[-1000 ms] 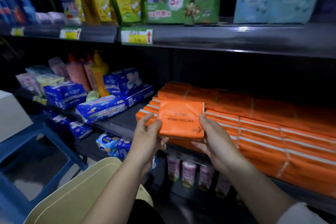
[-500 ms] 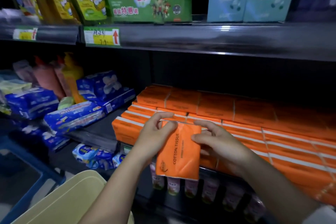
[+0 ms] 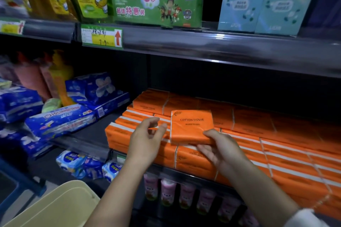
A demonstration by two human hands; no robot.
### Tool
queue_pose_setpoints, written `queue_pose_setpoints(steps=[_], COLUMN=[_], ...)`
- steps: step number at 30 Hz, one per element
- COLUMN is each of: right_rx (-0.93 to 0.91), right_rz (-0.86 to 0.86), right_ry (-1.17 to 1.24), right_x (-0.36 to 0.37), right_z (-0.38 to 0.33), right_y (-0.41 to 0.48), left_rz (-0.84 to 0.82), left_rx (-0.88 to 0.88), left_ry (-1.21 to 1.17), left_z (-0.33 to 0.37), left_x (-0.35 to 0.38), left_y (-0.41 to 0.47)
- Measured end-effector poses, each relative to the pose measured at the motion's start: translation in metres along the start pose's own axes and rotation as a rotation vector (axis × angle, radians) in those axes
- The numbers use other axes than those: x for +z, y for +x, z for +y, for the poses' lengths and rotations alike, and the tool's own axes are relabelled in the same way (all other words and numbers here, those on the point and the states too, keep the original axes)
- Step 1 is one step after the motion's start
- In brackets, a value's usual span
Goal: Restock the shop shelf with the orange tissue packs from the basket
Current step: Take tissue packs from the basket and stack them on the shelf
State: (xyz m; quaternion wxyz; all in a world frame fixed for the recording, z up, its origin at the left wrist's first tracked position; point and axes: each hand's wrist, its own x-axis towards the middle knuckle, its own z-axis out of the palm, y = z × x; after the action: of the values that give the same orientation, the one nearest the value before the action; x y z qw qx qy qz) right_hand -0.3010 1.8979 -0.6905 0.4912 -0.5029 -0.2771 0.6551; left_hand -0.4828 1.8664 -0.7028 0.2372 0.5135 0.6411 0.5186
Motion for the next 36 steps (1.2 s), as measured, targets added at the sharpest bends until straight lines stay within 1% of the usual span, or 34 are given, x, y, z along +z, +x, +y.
queue_pose_setpoints(steps=[4, 7, 10, 14, 18, 22, 25, 30, 32, 34, 36], right_rx=[0.020, 0.003, -0.031, -0.072, -0.153, -0.273, -0.297, -0.242, -0.245, -0.330, -0.462], right_rz=[0.015, 0.008, 0.032, 0.043, 0.073, 0.093, 0.061, 0.008, 0.011, 0.050, 0.092], right_ry=[0.013, -0.059, -0.162, -0.387, -0.549, -0.878, -1.007, -1.027, -1.046, -1.146, -1.257], right_x=[0.008, 0.011, 0.011, 0.007, 0.001, -0.003, -0.004, -0.012, -0.016, -0.023, -0.034], right_z=[0.008, 0.009, 0.006, 0.006, 0.002, -0.002, -0.006, -0.008, -0.009, -0.017, -0.028], right_y=[0.003, 0.005, 0.006, 0.010, 0.010, 0.009, 0.010, 0.016, 0.020, 0.021, 0.018], left_rz=[-0.108, -0.129, -0.135, -0.098, -0.075, -0.089, -0.113, -0.130, -0.137, -0.132, -0.130], left_rx=[-0.016, -0.003, 0.019, 0.049, 0.082, 0.072, 0.085, 0.126, 0.139, 0.159, 0.171], left_ry=[0.075, 0.161, 0.194, 0.228, 0.277, 0.341, 0.357, 0.375, 0.380, 0.389, 0.398], left_z=[0.000, 0.000, 0.000, 0.000, 0.004, 0.001, -0.002, -0.006, -0.007, -0.008, -0.009], left_x=[0.009, 0.015, 0.018, 0.022, 0.027, 0.031, 0.034, 0.035, 0.034, 0.035, 0.035], left_y=[-0.004, -0.007, -0.005, -0.001, 0.002, 0.003, 0.005, 0.006, 0.006, 0.006, 0.007])
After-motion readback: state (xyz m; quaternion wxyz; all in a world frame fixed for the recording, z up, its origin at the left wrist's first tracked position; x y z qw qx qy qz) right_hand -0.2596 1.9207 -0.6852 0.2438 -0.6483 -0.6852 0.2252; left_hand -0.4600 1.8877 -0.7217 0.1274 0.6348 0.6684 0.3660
